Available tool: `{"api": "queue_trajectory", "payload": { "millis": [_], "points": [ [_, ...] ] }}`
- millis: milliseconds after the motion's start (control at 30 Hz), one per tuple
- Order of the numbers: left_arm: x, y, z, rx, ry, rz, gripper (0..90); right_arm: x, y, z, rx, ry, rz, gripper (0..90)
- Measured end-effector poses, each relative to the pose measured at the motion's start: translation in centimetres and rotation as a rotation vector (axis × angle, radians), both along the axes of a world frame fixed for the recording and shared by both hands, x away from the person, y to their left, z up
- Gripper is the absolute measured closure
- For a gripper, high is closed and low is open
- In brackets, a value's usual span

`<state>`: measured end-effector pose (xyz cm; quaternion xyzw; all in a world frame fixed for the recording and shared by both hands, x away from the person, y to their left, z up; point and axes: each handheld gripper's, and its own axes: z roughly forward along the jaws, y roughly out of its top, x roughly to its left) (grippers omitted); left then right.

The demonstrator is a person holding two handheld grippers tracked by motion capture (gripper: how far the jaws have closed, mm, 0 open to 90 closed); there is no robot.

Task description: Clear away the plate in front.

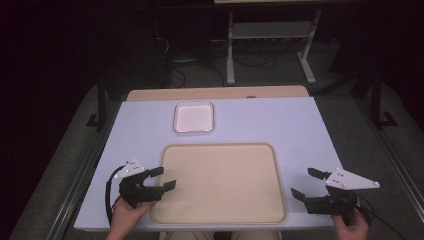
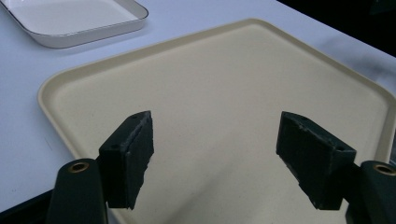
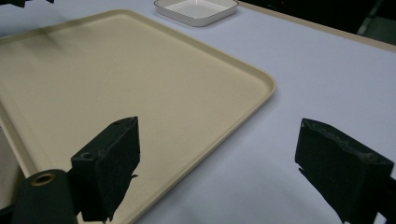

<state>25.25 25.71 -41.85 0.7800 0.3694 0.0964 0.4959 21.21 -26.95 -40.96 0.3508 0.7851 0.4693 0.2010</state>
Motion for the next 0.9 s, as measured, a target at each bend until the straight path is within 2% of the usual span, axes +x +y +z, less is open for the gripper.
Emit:
{"api": "queue_trajectory", "payload": {
  "millis": [267,367,633,767,900],
  "points": [
    [0.1,-0.1,-0.2,0.026,-0.004,-0.017,30.3,-0.1,-0.1,0.0,0.003,-0.001,0.0,13.0],
    [0.1,-0.1,-0.2,0.019,-0.007,-0.01,30.3,-0.1,0.0,0.0,0.0,-0.003,0.001,13.0],
    [0.5,0.2,-0.1,0.012,0.024,-0.013,33.8,-0.3,0.0,0.1,-0.003,-0.002,-0.007,13.0],
    [1.6,0.3,0.2,-0.01,0.043,-0.007,32.9,-0.4,0.0,0.0,-0.002,-0.002,-0.008,13.0],
    [2.9,0.1,0.7,-0.001,0.052,-0.012,31.7,-0.4,0.0,0.0,-0.001,0.002,-0.008,13.0]
  ]
}}
